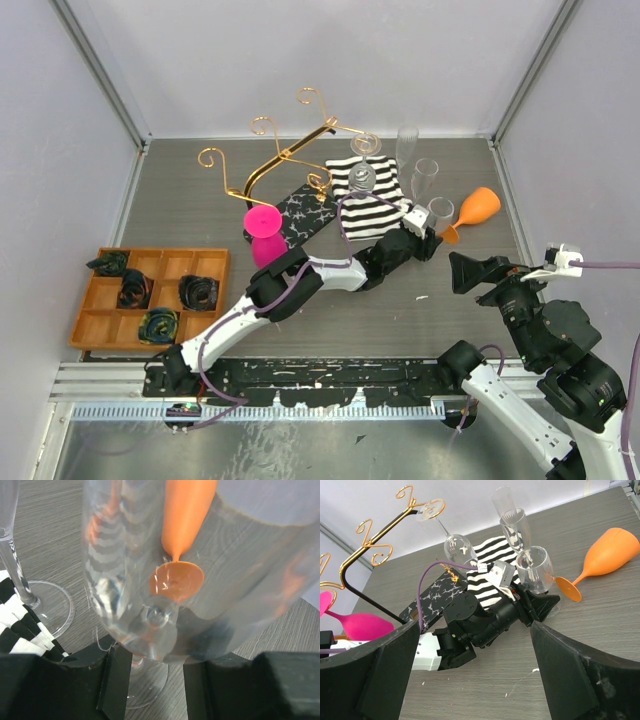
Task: Place the wine glass upside down on the wine glass rack
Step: Pick up the wine glass at the center of the board.
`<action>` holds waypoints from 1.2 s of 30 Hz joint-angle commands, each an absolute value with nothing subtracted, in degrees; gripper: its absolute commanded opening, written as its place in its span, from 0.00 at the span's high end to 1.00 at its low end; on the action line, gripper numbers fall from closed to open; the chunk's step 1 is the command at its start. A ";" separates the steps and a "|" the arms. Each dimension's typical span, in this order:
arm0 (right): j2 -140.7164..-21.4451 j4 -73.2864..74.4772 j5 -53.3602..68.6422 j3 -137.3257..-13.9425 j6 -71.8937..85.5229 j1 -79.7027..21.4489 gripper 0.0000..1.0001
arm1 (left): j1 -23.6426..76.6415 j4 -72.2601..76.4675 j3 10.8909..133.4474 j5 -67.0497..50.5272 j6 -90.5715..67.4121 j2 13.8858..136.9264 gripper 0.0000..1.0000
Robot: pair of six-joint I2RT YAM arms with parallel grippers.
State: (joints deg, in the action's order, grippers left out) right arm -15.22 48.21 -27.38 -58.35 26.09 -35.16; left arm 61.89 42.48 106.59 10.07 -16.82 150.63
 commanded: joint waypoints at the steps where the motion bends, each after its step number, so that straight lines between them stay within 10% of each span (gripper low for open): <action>1: -14.41 46.80 -28.18 -58.97 26.47 -35.33 0.02 | 61.74 43.93 108.11 9.25 -17.22 152.11 0.54; 36: -14.66 46.34 -27.50 -57.76 27.10 -35.29 0.02 | 61.42 50.35 101.18 6.23 -15.26 149.60 0.87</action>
State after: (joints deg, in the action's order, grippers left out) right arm -14.81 48.53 -27.38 -58.15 26.55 -35.16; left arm 61.54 48.27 103.94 7.14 -16.58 150.61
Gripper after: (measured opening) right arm 0.980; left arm 0.186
